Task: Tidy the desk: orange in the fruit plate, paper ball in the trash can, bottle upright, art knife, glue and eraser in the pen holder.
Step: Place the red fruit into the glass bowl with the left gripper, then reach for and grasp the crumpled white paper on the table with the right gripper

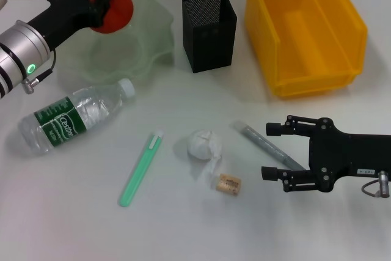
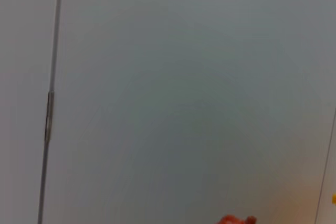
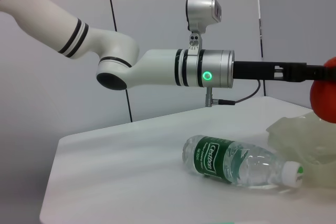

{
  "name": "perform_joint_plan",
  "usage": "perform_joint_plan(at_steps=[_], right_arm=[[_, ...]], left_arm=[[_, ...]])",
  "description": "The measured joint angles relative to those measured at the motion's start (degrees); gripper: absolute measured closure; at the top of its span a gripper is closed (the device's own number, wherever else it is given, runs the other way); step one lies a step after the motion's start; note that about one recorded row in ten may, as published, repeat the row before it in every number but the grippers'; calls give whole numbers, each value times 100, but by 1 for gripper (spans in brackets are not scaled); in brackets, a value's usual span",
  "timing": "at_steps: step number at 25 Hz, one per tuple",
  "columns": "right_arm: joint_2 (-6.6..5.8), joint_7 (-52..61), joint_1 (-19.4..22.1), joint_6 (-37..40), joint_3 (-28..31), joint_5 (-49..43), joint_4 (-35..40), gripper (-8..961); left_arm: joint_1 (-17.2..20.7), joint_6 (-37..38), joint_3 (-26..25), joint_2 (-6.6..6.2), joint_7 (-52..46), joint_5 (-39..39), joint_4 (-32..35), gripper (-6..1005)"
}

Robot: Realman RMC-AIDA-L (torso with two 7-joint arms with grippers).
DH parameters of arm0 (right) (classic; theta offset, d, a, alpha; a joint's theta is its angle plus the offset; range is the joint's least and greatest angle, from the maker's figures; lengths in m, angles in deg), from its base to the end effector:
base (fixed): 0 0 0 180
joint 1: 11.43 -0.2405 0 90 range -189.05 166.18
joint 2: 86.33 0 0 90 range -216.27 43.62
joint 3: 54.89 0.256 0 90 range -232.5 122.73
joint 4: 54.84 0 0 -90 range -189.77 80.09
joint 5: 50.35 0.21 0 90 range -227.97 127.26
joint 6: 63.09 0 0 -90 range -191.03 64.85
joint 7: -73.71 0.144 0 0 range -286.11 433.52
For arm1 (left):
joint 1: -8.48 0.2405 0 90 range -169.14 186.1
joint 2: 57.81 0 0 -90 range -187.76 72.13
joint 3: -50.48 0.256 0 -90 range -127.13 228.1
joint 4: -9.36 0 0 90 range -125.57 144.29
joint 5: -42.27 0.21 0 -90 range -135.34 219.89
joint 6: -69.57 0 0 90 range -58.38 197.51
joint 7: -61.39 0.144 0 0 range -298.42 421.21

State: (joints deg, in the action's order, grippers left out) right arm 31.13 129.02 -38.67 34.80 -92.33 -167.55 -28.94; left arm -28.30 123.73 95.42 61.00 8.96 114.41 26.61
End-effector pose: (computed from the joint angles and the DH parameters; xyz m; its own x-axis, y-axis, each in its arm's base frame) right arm 0.2829 0.2756 -0.0208 0.8311 -0.1491 -0.5357 -0.2366 -0.9667 -0.0980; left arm -0.2739 0.4101 -0.0066 0.6800 0.1755 0.7119 0.6862 -0.4943 -0.5336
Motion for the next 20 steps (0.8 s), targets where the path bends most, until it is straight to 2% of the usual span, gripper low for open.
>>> perform_joint_plan(at_steps=[2,5,11,15,16,19,20], right_arm=[[-1,-1,0,3,0,-1,0,178],[-3,-2,0,11,0,0,1,179],[-1,-3,20,12,57,36,19,182],[0,-3,39,15,150,71,21,183],[-3,-3,52,18,187,113,25,183],[-19,-3,56,21,218,170,27,184],[-19,-3,56,21,218,170,27,185]], left_arm=[[-1,-41,20,1,-17,-3,-2,846],[-3,-43,23,1,-18,-7,-2,656],[-2,46,16,0,-92,-8,-2,428],[230,1164,300,-107,-1058,177,244,331],[230,1164,300,-107,-1058,177,244,306],[646,2607,853,-286,-1872,555,881,251],[646,2607,853,-286,-1872,555,881,236]])
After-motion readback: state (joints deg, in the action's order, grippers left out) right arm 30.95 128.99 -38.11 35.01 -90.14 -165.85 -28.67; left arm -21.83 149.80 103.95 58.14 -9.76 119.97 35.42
